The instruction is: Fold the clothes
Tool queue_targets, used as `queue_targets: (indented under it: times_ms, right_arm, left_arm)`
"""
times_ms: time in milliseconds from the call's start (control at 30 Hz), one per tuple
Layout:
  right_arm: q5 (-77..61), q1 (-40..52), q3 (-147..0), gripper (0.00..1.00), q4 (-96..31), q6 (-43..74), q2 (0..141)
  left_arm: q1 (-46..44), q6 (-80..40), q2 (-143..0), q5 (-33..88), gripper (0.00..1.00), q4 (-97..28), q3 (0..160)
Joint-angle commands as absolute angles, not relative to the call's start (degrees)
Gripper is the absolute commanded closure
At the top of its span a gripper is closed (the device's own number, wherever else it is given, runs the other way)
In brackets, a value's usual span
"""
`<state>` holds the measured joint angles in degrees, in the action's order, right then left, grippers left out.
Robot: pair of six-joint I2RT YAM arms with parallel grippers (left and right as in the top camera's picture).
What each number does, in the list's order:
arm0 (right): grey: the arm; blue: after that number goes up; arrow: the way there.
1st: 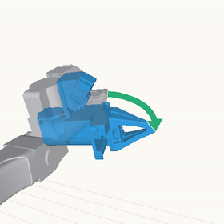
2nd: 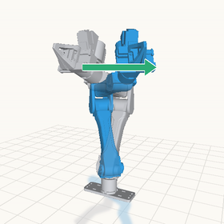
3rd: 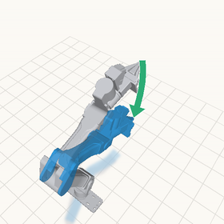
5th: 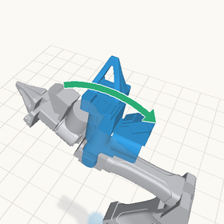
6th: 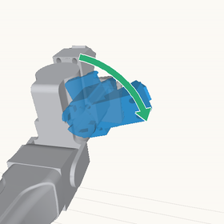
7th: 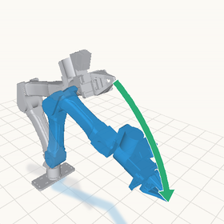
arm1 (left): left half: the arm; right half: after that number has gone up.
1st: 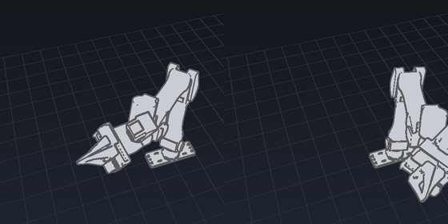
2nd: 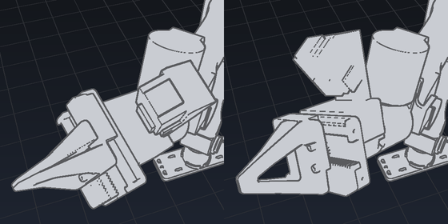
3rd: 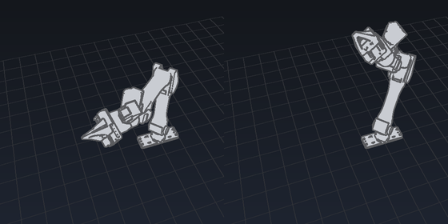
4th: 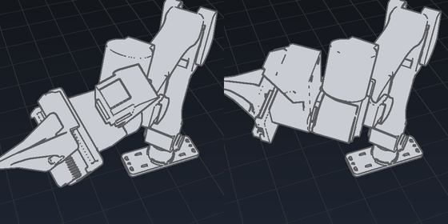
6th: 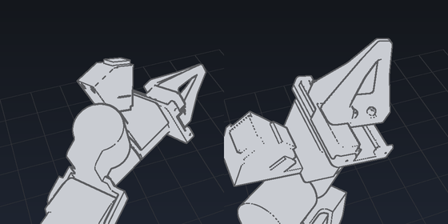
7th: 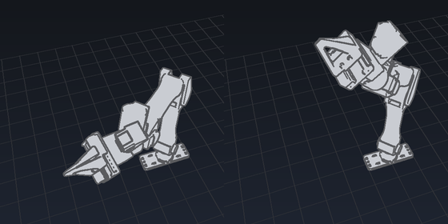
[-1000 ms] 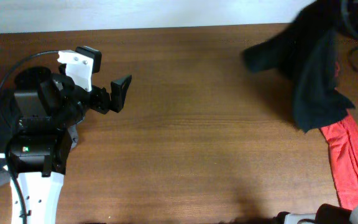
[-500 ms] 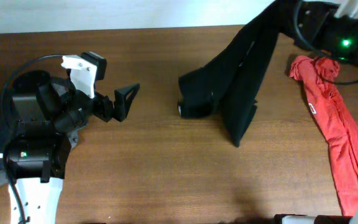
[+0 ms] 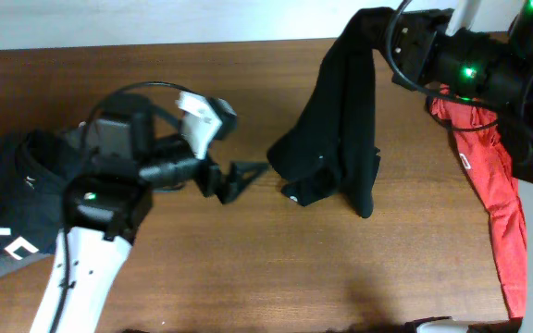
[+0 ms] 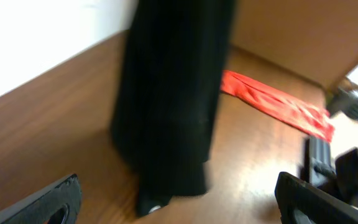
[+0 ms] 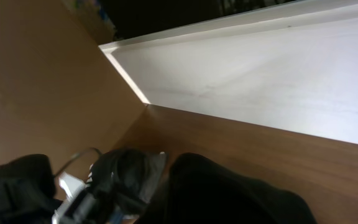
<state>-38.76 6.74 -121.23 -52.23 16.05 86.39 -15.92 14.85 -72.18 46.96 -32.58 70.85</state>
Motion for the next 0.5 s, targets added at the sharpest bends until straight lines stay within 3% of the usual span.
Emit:
queue_targets:
  times_ms: [0, 167, 267, 433, 467]
  right_arm:
    - [-38.8, 8.6, -121.8, 0.95, -51.1, 15.2, 84.9]
    - [-38.8, 9.9, -121.8, 0.95, -51.0, 15.2, 84.8]
    - [-38.8, 10.5, -121.8, 0.95, -51.0, 15.2, 84.8]
    - [-37.7, 10.5, -121.8, 0.94, -51.9, 15.2, 84.8]
    - [-36.7, 10.5, -121.8, 0.93, -52.4, 14.9, 84.8]
  left_arm:
    - [-20.4, 20.1, -74.6, 46.5, 0.01, -32.6, 71.6]
    - [-23.5, 20.1, -78.2, 37.6, 0.11, -30.9, 71.6]
    - [-23.6, 20.1, -80.2, 37.5, 0.34, -26.9, 71.6]
    - [-23.6, 20.0, -82.0, 30.7, 1.0, -21.7, 71.6]
    - [-23.6, 20.0, -81.9, 28.5, 1.0, -21.4, 71.6]
